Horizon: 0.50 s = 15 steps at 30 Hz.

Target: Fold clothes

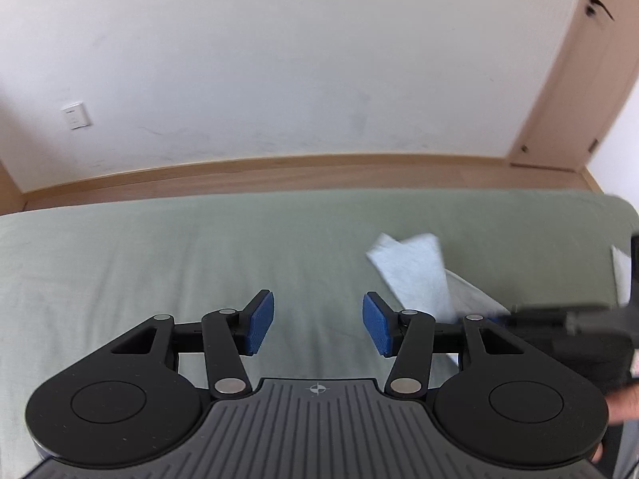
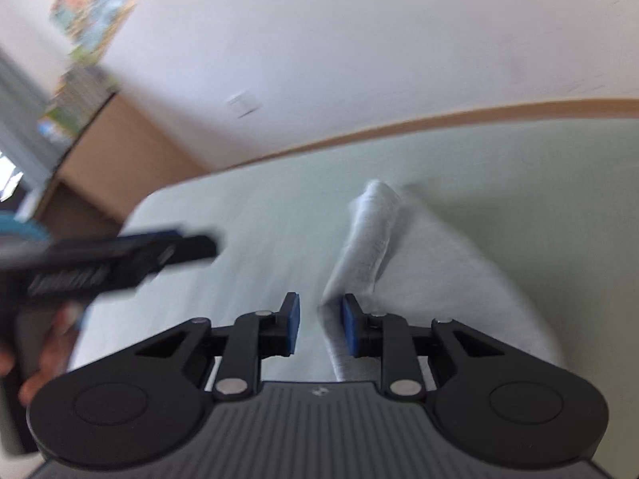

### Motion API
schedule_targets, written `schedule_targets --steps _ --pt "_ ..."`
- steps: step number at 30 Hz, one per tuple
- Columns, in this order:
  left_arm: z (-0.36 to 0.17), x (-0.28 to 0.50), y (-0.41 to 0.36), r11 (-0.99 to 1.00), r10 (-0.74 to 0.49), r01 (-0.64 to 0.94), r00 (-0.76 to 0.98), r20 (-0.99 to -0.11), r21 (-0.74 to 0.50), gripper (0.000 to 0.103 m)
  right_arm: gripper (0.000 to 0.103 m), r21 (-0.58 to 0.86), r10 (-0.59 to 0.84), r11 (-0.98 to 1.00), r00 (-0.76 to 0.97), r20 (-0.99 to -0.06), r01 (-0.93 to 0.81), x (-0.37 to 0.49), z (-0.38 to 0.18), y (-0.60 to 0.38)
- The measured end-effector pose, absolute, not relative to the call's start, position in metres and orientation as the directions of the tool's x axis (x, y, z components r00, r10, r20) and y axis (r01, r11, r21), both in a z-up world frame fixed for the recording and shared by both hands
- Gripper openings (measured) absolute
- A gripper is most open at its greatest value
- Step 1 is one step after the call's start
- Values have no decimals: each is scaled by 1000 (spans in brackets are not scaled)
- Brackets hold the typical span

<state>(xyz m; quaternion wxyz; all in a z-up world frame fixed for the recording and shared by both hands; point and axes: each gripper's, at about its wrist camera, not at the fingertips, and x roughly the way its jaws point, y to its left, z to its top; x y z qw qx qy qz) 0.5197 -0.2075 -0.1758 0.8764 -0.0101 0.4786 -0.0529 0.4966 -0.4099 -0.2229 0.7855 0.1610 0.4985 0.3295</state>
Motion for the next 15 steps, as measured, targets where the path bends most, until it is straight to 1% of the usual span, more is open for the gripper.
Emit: schedule_targets --steps 1,2,4,7,10,12,15 --pt "-175 521 -204 995 -97 76 534 -840 -67 48 26 600 701 704 238 -672 -379 493 -223 -401" --pt "-175 522 -202 995 -98 76 532 -841 -69 48 26 601 706 697 226 -672 -391 489 -223 -398" --pt "-177 523 -201 994 -108 86 524 -845 -74 48 26 574 693 706 236 -681 -415 478 -218 -400" --pt "-191 524 -203 990 -125 116 495 -860 -78 48 26 534 654 748 300 -695 -395 472 -209 -428" --pt "-204 519 -202 989 -143 107 455 -879 -105 48 26 461 592 800 379 -711 -385 466 -195 -465" --pt "-217 515 -203 983 -182 94 420 -889 -157 48 29 424 567 816 408 -715 -392 459 -190 -482" --pt "-227 513 -202 982 -189 93 400 -897 -165 48 30 353 517 842 424 -744 -408 445 -190 -501"
